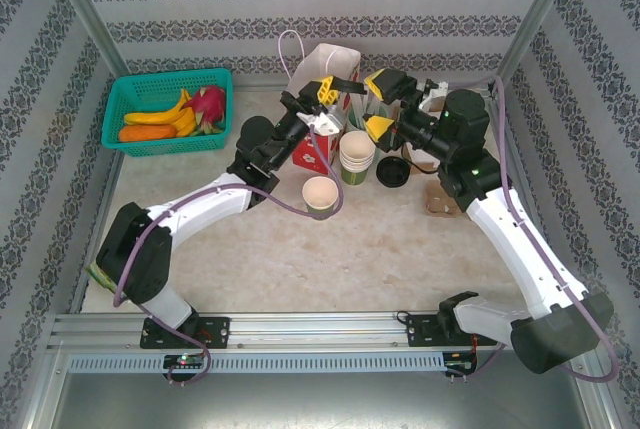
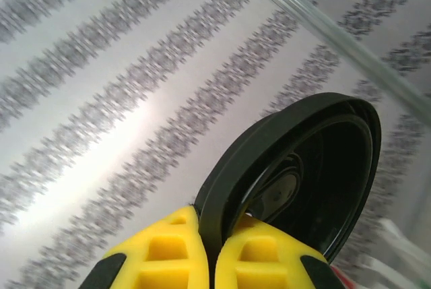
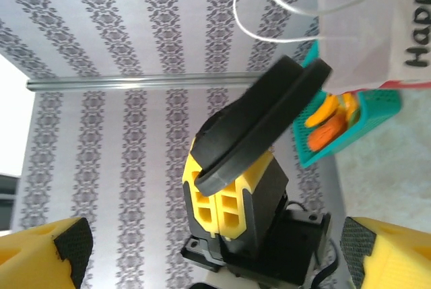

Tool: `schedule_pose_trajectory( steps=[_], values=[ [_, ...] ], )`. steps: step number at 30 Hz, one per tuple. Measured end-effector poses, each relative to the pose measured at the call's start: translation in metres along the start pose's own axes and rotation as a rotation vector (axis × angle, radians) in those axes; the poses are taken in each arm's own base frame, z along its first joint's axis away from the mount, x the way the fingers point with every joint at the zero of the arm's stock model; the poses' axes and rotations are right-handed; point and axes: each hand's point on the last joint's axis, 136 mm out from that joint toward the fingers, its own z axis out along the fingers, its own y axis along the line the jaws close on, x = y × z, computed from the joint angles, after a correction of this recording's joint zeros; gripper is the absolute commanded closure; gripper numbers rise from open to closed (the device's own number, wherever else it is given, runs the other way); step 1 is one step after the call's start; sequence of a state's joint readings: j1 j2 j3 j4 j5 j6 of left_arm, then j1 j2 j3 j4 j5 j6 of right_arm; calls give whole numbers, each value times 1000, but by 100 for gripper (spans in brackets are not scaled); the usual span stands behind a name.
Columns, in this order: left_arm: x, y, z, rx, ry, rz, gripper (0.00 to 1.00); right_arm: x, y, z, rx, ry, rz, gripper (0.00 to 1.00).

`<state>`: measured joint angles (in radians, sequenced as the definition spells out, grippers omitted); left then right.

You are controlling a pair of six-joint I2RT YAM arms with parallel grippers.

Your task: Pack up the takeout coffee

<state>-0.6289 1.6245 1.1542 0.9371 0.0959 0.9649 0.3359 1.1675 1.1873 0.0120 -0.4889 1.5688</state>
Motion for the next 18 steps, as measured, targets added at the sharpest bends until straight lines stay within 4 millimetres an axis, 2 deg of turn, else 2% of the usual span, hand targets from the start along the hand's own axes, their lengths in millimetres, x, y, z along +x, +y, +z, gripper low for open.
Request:
schedule_pose_trajectory(
  steps=[6,11,18],
  values=[
    [-10,5,1,-95,-92,183,100,0,-1,6,-50,26,101,19],
    [-19,3,-1,-135,-159,282,100,-1,6,11,-87,33,136,19],
    [-23,-1,-10,-149,-200,316,100,-4,16,14,-141,35,151,23]
  ],
)
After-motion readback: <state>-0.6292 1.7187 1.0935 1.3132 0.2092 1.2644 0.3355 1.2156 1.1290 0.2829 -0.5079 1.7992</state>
